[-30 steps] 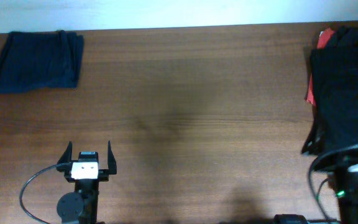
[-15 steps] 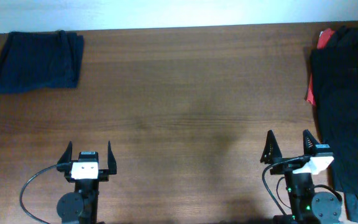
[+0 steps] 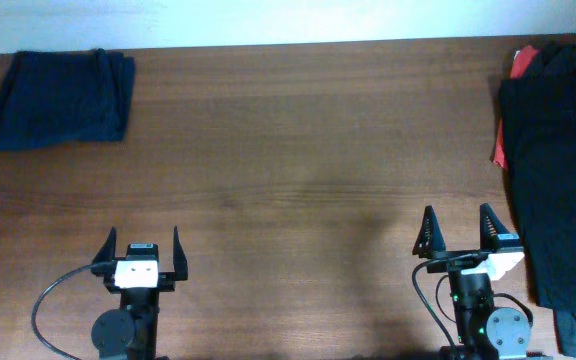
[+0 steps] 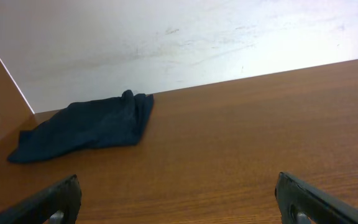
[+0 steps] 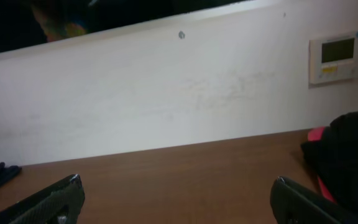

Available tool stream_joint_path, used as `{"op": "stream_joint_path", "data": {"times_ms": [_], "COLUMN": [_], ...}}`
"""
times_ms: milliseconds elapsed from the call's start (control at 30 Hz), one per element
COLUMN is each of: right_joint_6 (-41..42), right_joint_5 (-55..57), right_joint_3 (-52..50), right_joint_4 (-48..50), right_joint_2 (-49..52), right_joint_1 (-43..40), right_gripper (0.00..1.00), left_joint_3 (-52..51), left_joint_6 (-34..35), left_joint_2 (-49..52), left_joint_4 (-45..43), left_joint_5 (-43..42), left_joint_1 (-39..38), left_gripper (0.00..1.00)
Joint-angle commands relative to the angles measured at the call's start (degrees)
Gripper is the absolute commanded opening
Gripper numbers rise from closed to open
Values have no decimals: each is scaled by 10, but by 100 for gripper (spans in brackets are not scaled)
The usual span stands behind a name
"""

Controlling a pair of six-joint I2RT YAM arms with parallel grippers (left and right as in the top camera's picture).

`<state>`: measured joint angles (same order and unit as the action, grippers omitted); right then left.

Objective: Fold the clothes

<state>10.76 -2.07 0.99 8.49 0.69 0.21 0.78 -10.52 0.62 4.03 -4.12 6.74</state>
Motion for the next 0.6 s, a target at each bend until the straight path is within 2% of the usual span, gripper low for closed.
{"op": "stream_joint_path", "data": {"times_ms": [0, 133, 367, 567], "right_joint_6": [5, 5, 5, 5], "right_joint_5": [4, 27, 40, 40], "right_joint_3": [-7, -7, -7, -7], "right_joint_4": [8, -7, -133, -130], "right_joint_2": [-5, -5, -5, -5], "right_joint_1": [6, 6, 6, 6], "right_gripper": [99, 99, 99, 99], "left_joint_3": [-3, -3, -3, -3], "left_joint_6": [-7, -7, -7, -7], "left_joint_2": [-3, -3, -3, -3], "left_joint_4": [1, 1, 1, 1], "left_joint_5": [-6, -6, -6, -6], "left_joint_1": [3, 3, 3, 3], "left_gripper": [99, 99, 99, 99]}}
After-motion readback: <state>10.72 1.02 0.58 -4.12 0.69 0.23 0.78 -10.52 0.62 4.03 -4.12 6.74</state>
